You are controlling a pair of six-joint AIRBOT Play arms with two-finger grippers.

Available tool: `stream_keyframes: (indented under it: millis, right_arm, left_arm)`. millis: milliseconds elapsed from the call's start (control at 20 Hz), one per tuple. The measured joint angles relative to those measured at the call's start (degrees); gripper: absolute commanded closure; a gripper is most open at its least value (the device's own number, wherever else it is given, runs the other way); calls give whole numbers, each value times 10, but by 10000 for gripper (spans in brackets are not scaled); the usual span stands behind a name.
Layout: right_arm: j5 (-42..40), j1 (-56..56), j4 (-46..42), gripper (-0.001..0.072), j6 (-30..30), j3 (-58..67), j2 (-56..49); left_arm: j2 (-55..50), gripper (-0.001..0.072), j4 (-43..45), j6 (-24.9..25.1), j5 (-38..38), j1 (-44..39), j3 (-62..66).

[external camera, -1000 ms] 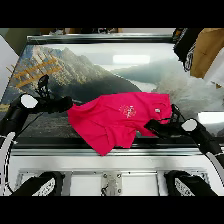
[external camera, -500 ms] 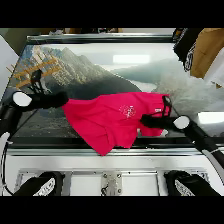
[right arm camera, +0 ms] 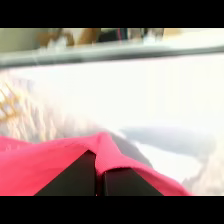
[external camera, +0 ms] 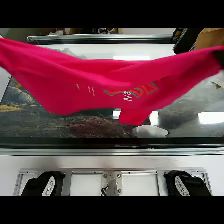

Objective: Fold the clothes and pants, and hang the long-sleeved shirts on hangers.

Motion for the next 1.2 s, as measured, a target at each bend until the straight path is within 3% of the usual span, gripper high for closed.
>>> stream_keyframes:
  millis: [250,500,850,1050,1100,1150,1200]
  right_arm:
    - [16,-13,-4,699,40,86,43]
    - [20,-15,-8,699,68,103,40]
    - [60,-8,-20,699,101,51,-118]
    - [-4,19,-18,697,81,23,-291]
    - [-36,24,-10,667,77,23,-335]
    - [-64,29,0,444,75,24,-370]
    - [-97,31,13,140,71,28,-402]
  left_arm:
    - [75,700,1,-2,5,2,52]
    - [51,701,4,-2,5,2,65]
    - [-144,701,6,-3,9,-1,-5]
    - [-316,700,3,10,83,-30,-20]
    - [-353,698,3,14,111,-38,-21]
    - [-391,498,2,18,142,-45,-20]
    - [-425,198,2,21,165,-50,-13]
